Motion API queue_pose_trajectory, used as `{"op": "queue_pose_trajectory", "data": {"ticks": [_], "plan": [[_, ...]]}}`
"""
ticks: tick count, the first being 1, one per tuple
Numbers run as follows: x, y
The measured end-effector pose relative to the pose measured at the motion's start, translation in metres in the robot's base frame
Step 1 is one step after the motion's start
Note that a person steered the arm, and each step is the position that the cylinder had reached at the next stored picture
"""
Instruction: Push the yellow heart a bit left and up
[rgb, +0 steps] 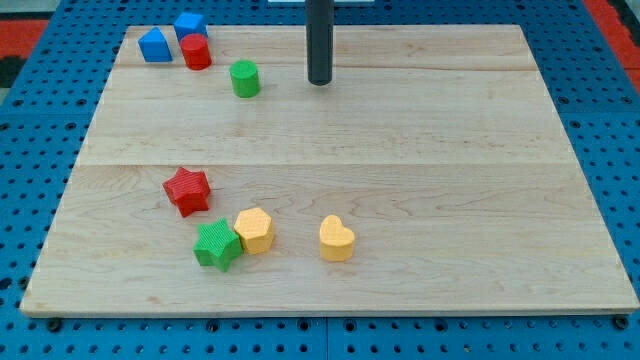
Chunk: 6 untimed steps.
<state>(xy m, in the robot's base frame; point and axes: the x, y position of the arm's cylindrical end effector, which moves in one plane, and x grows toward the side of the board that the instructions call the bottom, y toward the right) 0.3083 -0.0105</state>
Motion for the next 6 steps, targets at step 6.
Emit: {"op": "queue_pose_trajectory", "data": {"ticks": [6], "plan": [[0.207, 0.126]]}}
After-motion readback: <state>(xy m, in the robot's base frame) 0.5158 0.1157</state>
